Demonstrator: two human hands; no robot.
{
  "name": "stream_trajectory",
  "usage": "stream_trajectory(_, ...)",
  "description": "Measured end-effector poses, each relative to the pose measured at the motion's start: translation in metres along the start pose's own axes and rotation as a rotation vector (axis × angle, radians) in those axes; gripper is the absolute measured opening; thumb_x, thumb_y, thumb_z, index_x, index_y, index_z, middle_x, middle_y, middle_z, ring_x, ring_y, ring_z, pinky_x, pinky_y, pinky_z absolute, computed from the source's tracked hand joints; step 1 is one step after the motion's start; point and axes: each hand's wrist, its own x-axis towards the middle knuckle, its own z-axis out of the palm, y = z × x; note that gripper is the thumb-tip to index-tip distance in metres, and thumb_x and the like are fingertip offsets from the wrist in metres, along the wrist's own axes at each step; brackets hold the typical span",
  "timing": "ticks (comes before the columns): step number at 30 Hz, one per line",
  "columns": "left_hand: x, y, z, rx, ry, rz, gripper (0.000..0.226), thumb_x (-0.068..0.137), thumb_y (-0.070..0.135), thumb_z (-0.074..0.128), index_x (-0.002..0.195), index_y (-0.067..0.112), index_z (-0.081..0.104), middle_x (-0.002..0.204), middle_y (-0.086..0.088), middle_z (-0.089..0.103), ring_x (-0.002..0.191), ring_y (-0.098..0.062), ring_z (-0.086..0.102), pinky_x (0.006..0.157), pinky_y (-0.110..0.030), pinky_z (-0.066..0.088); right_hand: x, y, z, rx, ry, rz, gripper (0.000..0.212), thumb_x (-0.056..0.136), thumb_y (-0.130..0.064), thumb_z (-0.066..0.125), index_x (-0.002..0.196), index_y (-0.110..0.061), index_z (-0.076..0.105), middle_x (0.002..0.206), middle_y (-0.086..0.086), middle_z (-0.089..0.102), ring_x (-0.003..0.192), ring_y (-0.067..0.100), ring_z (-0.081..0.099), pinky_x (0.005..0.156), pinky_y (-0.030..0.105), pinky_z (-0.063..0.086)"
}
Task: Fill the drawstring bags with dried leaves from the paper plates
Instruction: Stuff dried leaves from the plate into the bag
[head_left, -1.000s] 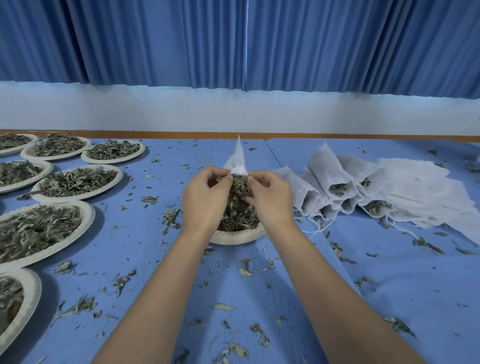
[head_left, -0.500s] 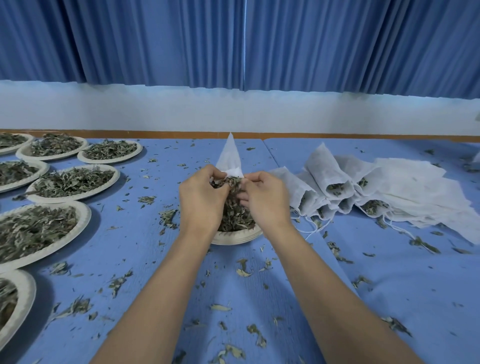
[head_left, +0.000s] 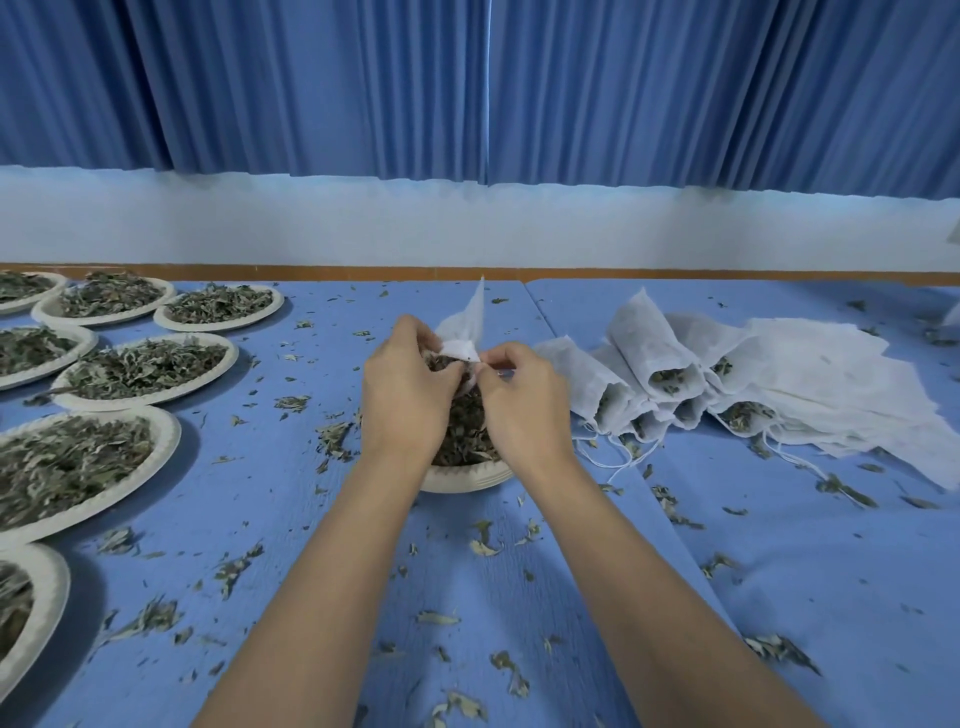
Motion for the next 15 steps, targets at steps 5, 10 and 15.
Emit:
stream_trajectory(5, -0.003, -0.001, -0.015, -0.35, -0.263, -0.109, 0.032, 0.081, 0.009, 0.07, 0.099, 0.032, 0.057, 0.096, 0.025, 0.053, 0.076, 0.009, 0.061, 0.061, -0.013, 0.049, 0.004, 0.001, -0.002, 0.299, -0.031, 0.146, 0.014, 0.096, -0.01, 0.052, 0.084, -0.016, 0.056, 0.083, 0.003, 0.062, 0.079, 0.018, 0.065, 0.077, 0.032, 0.057)
stream_trajectory(10, -0.007, -0.003, -0.015, -0.215, -0.134, 0.0, 0.034, 0.076, 0.004, 0.075, 0.092, 0.031, 0.062, 0.09, 0.02, 0.06, 0.074, 0.005, 0.064, 0.062, -0.006, 0.047, 0.004, -0.002, -0.004, 0.406, -0.057, 0.179, 0.019, 0.096, -0.008, 0.052, 0.08, -0.018, 0.055, 0.092, 0.013, 0.064, 0.079, 0.017, 0.065, 0.062, 0.015, 0.055)
stream_trajectory(15, -0.004, -0.006, -0.009, 0.016, 0.04, 0.037, 0.017, 0.078, 0.013, 0.073, 0.082, 0.021, 0.059, 0.083, -0.002, 0.062, 0.067, -0.014, 0.053, 0.055, -0.018, 0.034, 0.0, -0.005, 0.001, 0.284, -0.062, 0.103, 0.016, 0.095, -0.011, 0.053, 0.081, -0.018, 0.057, 0.087, 0.004, 0.064, 0.087, 0.023, 0.067, 0.08, 0.032, 0.056)
